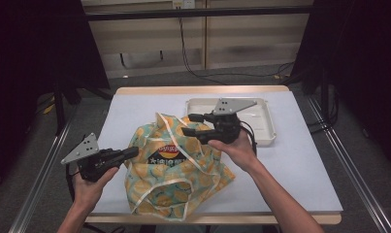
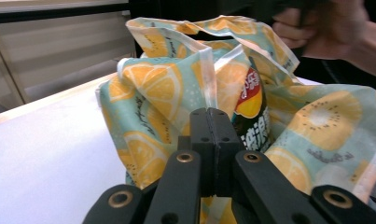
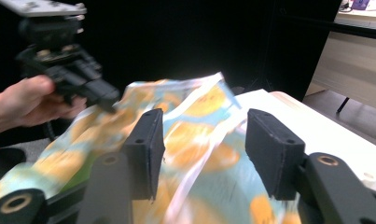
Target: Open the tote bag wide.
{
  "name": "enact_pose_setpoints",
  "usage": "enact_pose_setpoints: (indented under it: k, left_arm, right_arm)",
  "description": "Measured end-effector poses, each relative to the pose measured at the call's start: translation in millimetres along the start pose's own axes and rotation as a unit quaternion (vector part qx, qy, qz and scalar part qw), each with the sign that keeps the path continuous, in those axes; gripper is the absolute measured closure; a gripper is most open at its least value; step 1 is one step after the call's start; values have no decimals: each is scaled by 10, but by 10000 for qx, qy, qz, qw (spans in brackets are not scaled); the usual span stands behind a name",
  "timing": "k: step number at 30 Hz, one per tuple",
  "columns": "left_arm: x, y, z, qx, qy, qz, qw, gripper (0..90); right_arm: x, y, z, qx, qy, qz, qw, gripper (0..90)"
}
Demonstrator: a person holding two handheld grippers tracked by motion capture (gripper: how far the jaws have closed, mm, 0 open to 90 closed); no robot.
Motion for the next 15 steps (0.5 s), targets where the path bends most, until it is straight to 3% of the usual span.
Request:
enact_pose_setpoints:
  k: [3, 4, 6, 10, 12, 13, 14, 15]
  left_arm:
    - [1, -5, -10, 96, 28, 43, 9999, 900]
    - [3, -12, -12, 86, 67, -11, 9999, 900]
    - [37, -46, -24, 67, 45, 92, 9999, 900]
    - [42, -36, -25, 91, 73, 17, 9999, 894]
    - [29, -27, -20, 121, 62, 78, 9999, 843]
    - [24, -18, -17, 101, 51, 59, 9999, 806]
    - [16, -20, -6, 51, 75, 86, 9999, 691]
    - [8, -13, 1, 35, 66, 72, 9999, 691]
  right_arm:
    - [83, -59, -62, 19, -64, 2, 10000, 430]
    - [133, -106, -160, 82, -167, -24, 9998, 411]
    - [154, -142, -269, 88, -298, -31, 9995, 391]
    - [152, -158, -383, 112, -366, -50, 9993, 391]
    - [130, -143, -428, 85, -390, -24, 9992, 520]
    - [121, -134, -440, 77, -375, 22, 9993, 631]
    - [107, -108, -440, 30, -341, 78, 9994, 821]
    - [107, -108, -440, 30, -341, 78, 9994, 821]
Point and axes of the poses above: each handheld gripper's, and its own axes: x roughly backward along the jaws, z roughly out of its top, y roughly to its right, the point moved 8 cm from there along -x, roughly forward along the jaws, and after that the axes turned 2 degrees about z, right-handed, at the moved point
